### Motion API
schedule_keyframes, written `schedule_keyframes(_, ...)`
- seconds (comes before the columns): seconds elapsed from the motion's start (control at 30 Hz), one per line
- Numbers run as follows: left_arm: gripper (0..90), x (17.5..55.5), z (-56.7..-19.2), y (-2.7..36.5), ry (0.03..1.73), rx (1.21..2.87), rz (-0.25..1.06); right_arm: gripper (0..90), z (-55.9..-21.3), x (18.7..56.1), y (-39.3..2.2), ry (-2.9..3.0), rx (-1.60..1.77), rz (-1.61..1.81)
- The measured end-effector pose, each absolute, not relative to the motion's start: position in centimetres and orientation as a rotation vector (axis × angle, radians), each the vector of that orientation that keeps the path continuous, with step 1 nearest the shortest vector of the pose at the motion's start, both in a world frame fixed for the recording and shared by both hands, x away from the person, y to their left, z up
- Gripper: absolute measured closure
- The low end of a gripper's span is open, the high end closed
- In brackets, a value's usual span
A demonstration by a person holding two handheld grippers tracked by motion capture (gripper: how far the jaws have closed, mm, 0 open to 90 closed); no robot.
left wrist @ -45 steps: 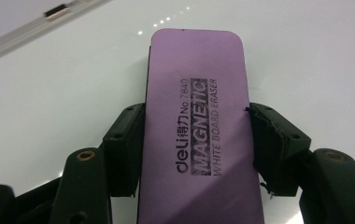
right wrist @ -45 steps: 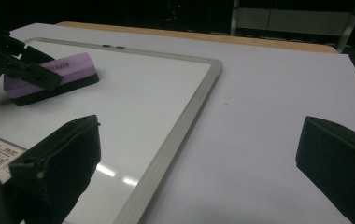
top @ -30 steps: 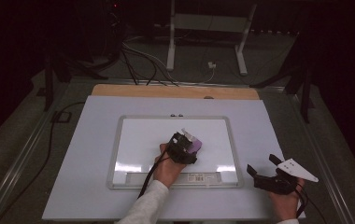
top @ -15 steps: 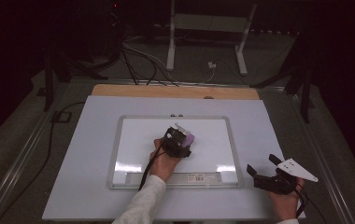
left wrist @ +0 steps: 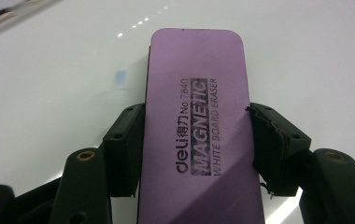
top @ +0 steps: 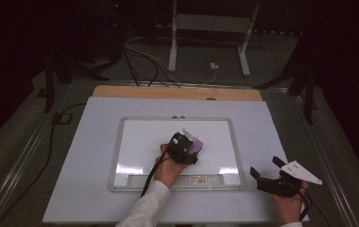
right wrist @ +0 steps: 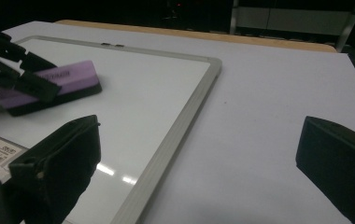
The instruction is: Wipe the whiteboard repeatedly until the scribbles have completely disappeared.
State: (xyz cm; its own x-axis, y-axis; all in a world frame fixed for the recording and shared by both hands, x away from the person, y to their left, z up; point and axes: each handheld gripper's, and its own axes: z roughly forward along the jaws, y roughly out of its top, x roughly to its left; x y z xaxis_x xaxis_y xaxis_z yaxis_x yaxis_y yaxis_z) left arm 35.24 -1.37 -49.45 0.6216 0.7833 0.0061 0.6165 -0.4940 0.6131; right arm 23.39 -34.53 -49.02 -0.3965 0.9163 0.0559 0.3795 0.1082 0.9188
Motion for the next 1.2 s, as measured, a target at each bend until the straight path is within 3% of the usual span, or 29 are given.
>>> schedule_keyframes(0.37, 41.8, 38.7, -49.4, 2.9, 1.304, 2.214, 0.508, 0.4, -49.0, 23.4, -34.6, 1.842, 1.259, 1.266)
schedule_keyframes(0.57, 41.8, 38.7, -49.5, 2.6, 1.304, 2.206, 0.489, 0.4, -49.1, 23.4, -34.5, 1.846, 1.257, 1.266)
schedule_keyframes(0.9, 41.7, 36.2, -49.5, -0.6, 1.127, 2.270, 0.397, 0.4, -49.0, 23.4, -34.5, 1.844, 1.259, 1.267)
schedule_keyframes(1.2, 41.7, 38.0, -49.5, 0.5, 1.231, 2.229, 0.437, 0.4, -49.0, 23.3, -34.6, 1.841, 1.257, 1.268)
